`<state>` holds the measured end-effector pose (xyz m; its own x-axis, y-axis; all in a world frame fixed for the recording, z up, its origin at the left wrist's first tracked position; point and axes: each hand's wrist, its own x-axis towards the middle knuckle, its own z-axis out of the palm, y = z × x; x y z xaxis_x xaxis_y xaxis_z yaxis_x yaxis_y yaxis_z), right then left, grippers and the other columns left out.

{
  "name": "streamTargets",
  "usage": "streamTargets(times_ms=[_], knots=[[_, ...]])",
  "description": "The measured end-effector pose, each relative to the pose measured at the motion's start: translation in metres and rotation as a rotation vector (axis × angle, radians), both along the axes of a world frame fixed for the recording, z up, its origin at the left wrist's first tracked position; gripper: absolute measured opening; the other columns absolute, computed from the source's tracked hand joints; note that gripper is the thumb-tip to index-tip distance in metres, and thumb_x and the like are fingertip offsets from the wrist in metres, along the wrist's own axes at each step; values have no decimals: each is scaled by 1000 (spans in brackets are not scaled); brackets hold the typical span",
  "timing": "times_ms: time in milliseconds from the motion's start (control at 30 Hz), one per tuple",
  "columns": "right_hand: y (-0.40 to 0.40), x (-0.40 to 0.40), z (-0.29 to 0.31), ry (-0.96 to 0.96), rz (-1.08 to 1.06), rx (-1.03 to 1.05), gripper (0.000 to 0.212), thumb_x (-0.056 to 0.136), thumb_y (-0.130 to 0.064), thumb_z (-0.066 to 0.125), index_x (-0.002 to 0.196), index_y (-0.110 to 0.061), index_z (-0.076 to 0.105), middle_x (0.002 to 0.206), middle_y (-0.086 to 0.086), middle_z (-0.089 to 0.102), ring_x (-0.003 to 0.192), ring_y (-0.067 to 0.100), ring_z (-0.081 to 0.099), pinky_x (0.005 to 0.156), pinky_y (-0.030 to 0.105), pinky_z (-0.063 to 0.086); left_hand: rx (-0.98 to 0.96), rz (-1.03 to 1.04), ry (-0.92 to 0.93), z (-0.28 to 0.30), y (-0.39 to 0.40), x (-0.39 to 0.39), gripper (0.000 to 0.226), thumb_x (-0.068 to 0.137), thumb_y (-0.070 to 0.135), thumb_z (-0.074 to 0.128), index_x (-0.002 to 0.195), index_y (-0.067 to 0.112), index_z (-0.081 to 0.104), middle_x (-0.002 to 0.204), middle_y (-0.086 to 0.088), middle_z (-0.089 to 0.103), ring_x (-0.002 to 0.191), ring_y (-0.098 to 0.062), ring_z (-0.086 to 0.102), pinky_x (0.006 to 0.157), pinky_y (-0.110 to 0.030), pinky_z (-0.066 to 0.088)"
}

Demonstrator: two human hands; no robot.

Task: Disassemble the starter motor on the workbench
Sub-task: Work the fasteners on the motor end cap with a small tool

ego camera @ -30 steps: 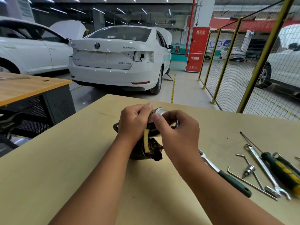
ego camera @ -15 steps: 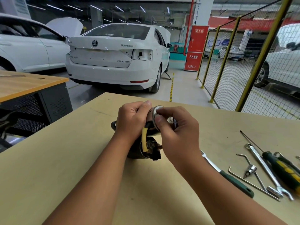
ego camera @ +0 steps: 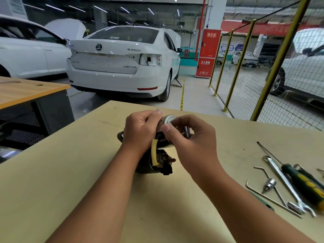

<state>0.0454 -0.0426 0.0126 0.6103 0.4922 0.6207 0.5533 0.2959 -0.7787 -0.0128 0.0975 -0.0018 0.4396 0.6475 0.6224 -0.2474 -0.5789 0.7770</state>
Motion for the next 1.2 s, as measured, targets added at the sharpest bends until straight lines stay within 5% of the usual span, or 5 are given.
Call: streamTargets(times_ms=[133, 300, 467, 933, 1200], knots=[[1, 2, 0, -12, 85, 49, 23, 84, -2, 72, 89, -24, 76, 87, 3, 71, 84, 18, 71, 71, 28, 58, 13, 6, 13, 0, 2, 2, 54, 97, 36, 55, 60, -4, 51, 54, -11, 39, 54, -24, 37, 54, -42, 37], [2, 6, 1, -43, 29, 24, 14, 83, -14, 80, 79, -24, 71, 69, -11, 67, 65, 3, 64, 62, 12, 47, 8, -5, 14, 0, 0, -1, 55, 96, 41, 53, 66, -4, 60, 63, -27, 51, 60, -40, 51, 57, -50, 49], [2, 3, 1, -292, -28, -12, 17, 86, -5, 64, 90, -20, 72, 85, -5, 65, 82, 10, 63, 72, 13, 45, 5, -13, 40, 2, -1, 0, 51, 99, 32, 55, 55, 10, 41, 54, -1, 33, 55, -18, 33, 56, -36, 30], [-7, 14, 22, -495, -184, -151, 7, 87, -21, 73, 88, -15, 69, 78, -7, 59, 72, 7, 55, 62, 11, 37, 48, -30, 64, 0, -3, 1, 48, 100, 33, 54, 55, 17, 55, 51, 1, 42, 54, -11, 41, 54, -33, 33], [-12, 16, 24, -590, -237, -344, 44, 99, -44, 52, 64, -21, 44, 57, -6, 42, 57, 20, 44, 52, 41, 41, 100, 9, 96, 3, -7, 2, 49, 99, 32, 56, 53, 16, 54, 49, 6, 44, 52, -11, 43, 53, -36, 37]])
